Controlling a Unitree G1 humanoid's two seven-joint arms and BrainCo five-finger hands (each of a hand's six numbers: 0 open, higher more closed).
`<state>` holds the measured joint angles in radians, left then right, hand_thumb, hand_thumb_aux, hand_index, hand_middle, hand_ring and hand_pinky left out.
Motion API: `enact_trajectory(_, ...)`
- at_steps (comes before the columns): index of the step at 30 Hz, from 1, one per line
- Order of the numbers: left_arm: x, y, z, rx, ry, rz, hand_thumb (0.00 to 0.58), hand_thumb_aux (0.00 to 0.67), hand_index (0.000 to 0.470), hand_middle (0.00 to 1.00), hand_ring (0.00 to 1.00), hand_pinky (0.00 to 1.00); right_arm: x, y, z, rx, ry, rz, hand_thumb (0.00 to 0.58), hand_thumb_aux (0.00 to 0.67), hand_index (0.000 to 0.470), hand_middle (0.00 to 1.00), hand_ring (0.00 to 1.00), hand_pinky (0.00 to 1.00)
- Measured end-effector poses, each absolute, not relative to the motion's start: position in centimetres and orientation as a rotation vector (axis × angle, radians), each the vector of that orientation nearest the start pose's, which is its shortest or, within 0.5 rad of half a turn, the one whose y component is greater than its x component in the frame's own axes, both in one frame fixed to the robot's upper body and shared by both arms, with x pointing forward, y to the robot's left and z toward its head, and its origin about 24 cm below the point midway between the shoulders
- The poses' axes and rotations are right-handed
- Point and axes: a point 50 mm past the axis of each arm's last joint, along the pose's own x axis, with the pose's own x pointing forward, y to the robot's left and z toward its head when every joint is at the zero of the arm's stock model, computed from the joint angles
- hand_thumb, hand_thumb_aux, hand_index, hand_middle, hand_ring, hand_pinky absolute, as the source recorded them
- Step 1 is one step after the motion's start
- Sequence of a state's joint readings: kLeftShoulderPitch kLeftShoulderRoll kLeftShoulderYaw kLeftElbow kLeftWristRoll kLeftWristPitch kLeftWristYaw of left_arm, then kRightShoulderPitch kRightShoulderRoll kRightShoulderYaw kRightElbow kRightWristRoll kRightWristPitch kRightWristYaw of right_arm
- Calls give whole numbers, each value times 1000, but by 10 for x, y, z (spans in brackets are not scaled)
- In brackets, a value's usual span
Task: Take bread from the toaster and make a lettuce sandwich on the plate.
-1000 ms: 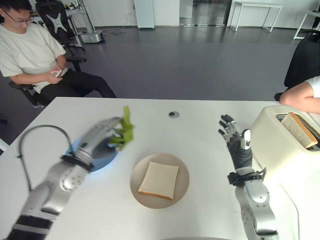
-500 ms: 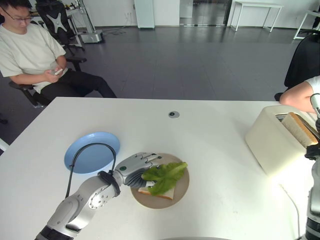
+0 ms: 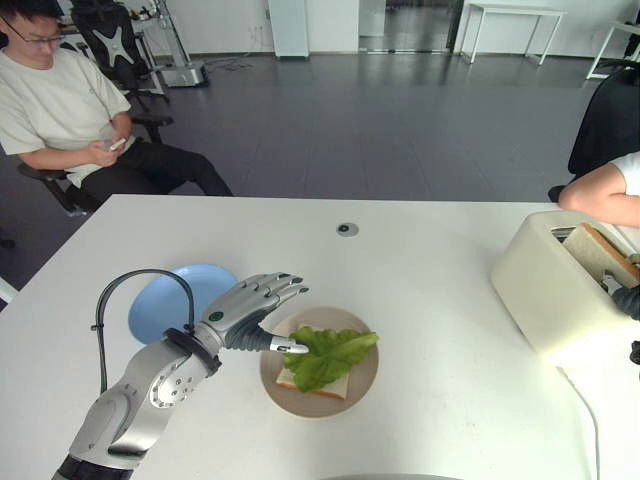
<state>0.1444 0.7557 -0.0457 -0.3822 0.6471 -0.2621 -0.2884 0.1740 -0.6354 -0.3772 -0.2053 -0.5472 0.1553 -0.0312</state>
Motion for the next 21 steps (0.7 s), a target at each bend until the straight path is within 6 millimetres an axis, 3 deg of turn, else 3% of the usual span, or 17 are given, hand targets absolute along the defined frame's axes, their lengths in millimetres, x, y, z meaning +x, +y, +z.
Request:
enact_trajectory(7, 213, 199, 118, 1380, -314, -488, 0, 0, 0, 0, 0, 0, 211, -319, 168, -1205, -197, -552, 580, 670, 470, 0, 0, 0)
enact_trajectory(11, 217, 211, 126, 1194, -353, -307, 0, 0, 0, 0, 0, 0, 203, -304, 214, -1119, -536, -657, 580, 670, 470, 0, 0, 0)
enact_trajectory(14, 220, 217, 129, 997, -380, -203, 0, 0, 0, 0, 0, 0, 205, -284, 234, -947, -714, -581, 580, 670, 470, 0, 0, 0)
enact_trajectory(16, 222, 218, 133, 852, -411, -149, 0, 0, 0, 0, 0, 0, 218, -262, 232, -784, -722, -414, 580, 670, 470, 0, 0, 0)
enact_trajectory(18, 223, 220, 133, 698, -428, -117, 0, 0, 0, 0, 0, 0, 234, -241, 218, -646, -629, -227, 580, 670, 470, 0, 0, 0)
enact_trajectory(21, 228, 228, 121, 477, -389, -62, 0, 0, 0, 0, 0, 0, 256, -189, 171, -377, -340, 181, 580, 670, 470, 0, 0, 0)
